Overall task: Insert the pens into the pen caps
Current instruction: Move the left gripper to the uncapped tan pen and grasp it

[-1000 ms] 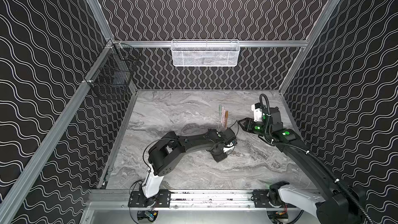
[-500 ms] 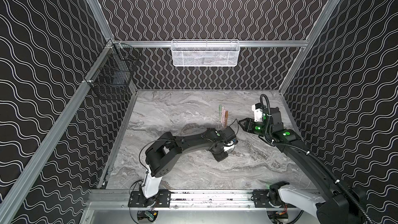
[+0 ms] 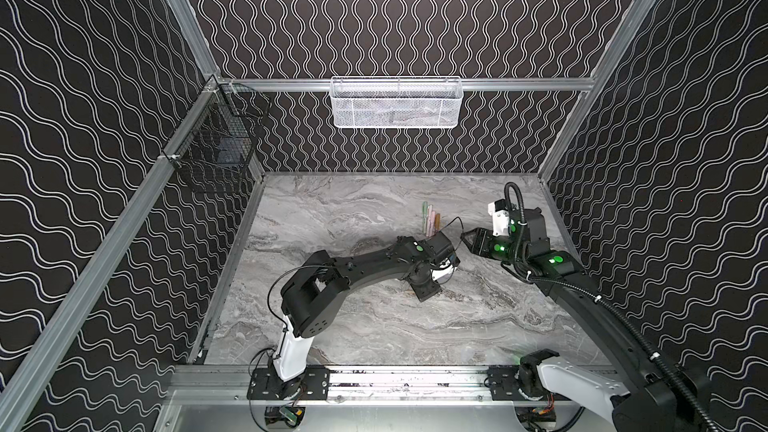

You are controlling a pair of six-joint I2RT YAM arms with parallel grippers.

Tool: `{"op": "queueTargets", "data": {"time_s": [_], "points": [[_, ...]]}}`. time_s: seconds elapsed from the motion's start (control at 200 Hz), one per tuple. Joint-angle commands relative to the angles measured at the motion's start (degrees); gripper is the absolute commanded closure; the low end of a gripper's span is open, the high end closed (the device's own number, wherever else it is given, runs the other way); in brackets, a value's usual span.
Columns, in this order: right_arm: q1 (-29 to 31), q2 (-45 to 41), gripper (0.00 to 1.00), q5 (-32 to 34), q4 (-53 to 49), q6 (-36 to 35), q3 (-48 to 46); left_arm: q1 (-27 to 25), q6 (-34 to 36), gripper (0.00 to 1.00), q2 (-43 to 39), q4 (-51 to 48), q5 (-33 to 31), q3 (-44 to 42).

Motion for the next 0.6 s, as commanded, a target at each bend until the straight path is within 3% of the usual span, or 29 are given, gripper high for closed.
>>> {"op": "queueTargets", "data": {"time_s": [0.0, 0.591], "points": [[0.1, 0.0, 0.49, -0.2, 0.2, -0.3, 0.1, 0.1, 2.4, 0.44, 0.7, 1.8, -0.2, -1.0], [0.0, 0.2, 0.5, -1.2, 0.5, -0.3, -0.4, -0.1, 0.4, 0.69, 3.5, 3.9, -1.3, -3.7]]}}
